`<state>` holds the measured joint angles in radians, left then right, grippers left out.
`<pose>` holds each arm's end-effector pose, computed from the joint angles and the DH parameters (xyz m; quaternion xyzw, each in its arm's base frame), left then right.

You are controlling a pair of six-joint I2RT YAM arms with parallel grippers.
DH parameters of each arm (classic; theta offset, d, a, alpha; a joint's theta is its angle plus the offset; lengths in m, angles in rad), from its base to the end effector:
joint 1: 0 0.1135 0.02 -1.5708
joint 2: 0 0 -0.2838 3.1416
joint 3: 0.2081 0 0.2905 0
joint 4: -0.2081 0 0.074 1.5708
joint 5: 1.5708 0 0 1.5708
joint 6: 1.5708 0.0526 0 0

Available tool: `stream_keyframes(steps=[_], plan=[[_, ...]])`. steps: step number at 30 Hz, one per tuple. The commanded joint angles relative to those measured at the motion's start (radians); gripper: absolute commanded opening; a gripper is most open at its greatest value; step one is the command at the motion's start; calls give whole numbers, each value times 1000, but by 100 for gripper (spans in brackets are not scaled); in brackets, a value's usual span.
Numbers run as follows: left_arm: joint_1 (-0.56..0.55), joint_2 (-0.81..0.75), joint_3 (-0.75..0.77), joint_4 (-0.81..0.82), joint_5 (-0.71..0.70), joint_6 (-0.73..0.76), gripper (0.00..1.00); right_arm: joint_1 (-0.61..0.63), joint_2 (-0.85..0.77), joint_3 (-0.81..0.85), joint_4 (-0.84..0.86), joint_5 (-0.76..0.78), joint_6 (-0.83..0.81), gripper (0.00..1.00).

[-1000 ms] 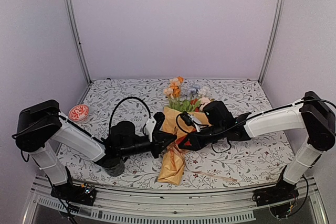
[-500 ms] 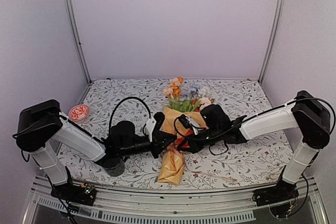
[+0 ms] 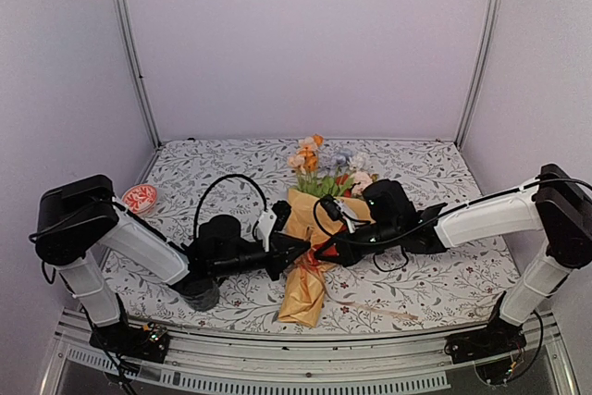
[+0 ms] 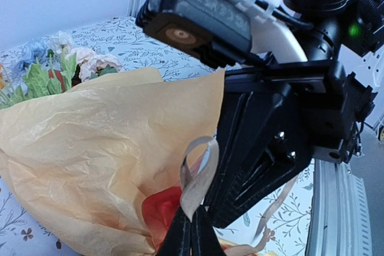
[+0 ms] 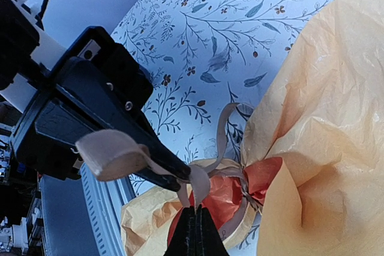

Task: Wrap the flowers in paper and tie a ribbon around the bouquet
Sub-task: Cross the half-tied ribbon over the folded bouquet.

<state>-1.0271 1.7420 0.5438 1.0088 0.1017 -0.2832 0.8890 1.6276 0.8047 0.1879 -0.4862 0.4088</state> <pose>0.1774 -0.3038 0.1265 0.3099 0.7054 -0.4187 0.4806 0.2144 0.3031 0.1578 -0.3114 0.8156 0.4357 0.2190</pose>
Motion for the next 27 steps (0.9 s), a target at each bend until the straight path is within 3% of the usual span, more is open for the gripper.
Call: stream_keyframes(steps=[1,7,12,22,27], plan=[[16,18,25,-4,10,-7,0,3,-32,-19,33,-39,18,0],[16,27,28,-9,8,-9,0,9,-8,-29,57,-166,19,0],[17,33,28,-11,6,-10,0,14,17,-21,80,-239,14,12],[19,37,25,-13,3,-7,0,-2,-14,71,-183,-32,-55,36],[21,40,24,-14,4,-8,0,-20,-59,63,-199,-16,-56,47]])
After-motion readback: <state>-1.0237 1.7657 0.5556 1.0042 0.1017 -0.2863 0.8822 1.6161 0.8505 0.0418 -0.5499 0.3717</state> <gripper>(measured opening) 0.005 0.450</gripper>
